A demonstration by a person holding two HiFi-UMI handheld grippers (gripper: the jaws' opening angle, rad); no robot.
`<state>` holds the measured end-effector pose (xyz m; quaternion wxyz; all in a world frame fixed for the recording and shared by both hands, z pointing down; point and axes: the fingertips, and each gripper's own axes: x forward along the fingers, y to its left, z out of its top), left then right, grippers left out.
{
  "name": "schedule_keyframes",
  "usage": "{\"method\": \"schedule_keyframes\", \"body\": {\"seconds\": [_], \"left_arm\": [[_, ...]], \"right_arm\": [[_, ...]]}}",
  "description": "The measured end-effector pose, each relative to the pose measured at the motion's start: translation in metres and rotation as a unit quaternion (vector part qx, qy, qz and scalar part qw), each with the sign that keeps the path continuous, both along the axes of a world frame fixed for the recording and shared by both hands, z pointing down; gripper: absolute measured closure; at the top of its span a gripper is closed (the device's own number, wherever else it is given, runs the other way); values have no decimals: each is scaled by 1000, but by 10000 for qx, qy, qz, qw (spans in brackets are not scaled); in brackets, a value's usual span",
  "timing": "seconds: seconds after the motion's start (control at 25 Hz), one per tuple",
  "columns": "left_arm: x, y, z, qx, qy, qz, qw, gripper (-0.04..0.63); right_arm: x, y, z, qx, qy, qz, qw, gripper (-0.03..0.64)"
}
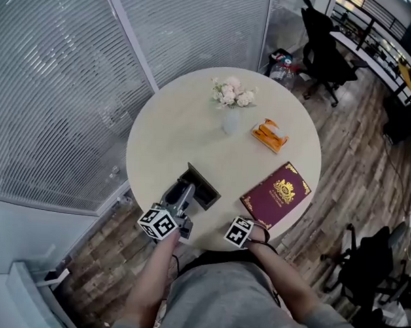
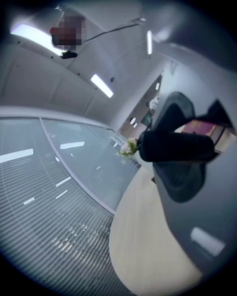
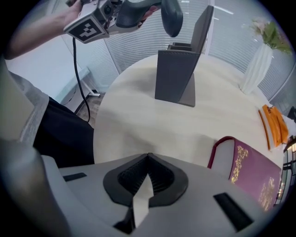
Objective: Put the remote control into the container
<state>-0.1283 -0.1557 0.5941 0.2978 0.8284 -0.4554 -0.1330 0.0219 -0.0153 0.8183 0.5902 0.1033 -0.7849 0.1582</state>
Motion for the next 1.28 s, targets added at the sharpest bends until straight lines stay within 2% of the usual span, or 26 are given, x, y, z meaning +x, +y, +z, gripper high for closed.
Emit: {"method": "schedule_keyframes", "body": {"seconds": [0.12,0.52,0.84,1.28], "left_arm": [[8,-1,4,18,-302,102,9995,402],[11,-4,8,9,-551,81,9984,402],[24,-6,13,120,-1226,255,9921,402],[29,-7,22,152,-1531,377,9874,402]], "right_arm": [[0,0,0,8,11,32,10000,600],[0,2,3,86,243,-241,9994,600],[-1,1,4,99,294,-321,9990,600],[-1,4,6,91,373,-364,9986,600]]}}
